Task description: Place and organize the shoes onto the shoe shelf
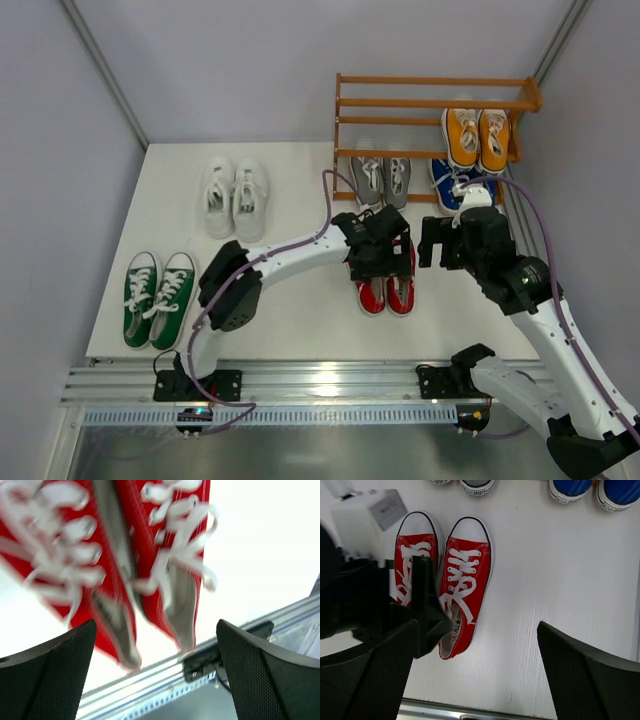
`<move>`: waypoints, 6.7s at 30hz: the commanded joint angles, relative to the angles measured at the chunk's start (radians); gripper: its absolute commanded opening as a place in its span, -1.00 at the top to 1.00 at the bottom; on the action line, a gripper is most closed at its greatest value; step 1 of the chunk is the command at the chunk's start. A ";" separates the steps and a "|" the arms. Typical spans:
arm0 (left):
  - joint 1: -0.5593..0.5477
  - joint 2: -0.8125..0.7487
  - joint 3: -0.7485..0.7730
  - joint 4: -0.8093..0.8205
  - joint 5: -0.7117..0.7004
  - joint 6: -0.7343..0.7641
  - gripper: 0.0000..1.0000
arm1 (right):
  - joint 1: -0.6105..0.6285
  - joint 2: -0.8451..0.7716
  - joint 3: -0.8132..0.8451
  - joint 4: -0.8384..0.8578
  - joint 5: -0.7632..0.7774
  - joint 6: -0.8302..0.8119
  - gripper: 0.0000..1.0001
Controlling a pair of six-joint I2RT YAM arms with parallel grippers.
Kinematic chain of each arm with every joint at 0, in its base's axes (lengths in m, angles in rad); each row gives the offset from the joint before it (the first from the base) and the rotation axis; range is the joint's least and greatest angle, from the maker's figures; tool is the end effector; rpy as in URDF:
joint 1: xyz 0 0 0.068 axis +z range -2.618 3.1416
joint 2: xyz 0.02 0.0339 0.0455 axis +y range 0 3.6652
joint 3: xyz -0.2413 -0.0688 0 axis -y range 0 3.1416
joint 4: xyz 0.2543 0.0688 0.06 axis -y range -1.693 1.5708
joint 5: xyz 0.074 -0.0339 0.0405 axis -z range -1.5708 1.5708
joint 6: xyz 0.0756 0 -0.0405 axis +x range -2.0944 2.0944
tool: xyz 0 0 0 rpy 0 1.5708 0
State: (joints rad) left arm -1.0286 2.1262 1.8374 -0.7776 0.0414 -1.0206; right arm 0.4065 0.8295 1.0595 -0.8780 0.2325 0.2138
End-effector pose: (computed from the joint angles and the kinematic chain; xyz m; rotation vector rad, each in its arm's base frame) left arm 0.2452 -0.4131 0.1727 0.0265 2.8413 -0.6562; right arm 0.1985 0.0665 0.3188 -0.0844 2.1984 0.0890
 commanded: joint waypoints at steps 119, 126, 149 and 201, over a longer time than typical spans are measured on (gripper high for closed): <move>0.391 -1.135 -0.747 0.003 -0.413 0.248 -0.99 | -0.109 1.267 1.252 0.514 0.173 -0.083 0.92; 0.398 -1.129 -0.750 0.000 -0.422 0.244 -0.99 | -0.112 1.270 1.188 0.519 0.131 -0.068 0.92; 0.570 -1.112 -0.753 -0.159 -0.539 0.342 -0.99 | 0.095 0.626 0.509 0.653 0.099 -0.079 -0.99; 1.400 -0.371 -0.604 -0.407 -0.316 0.786 -1.00 | 0.368 -0.036 0.051 0.168 -0.041 0.128 -0.99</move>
State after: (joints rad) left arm 0.3389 1.7271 1.2388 -1.1938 -0.3000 -0.2169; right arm 0.7708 0.8101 1.1141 -0.6888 0.1673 0.3264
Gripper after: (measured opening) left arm 0.996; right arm 0.996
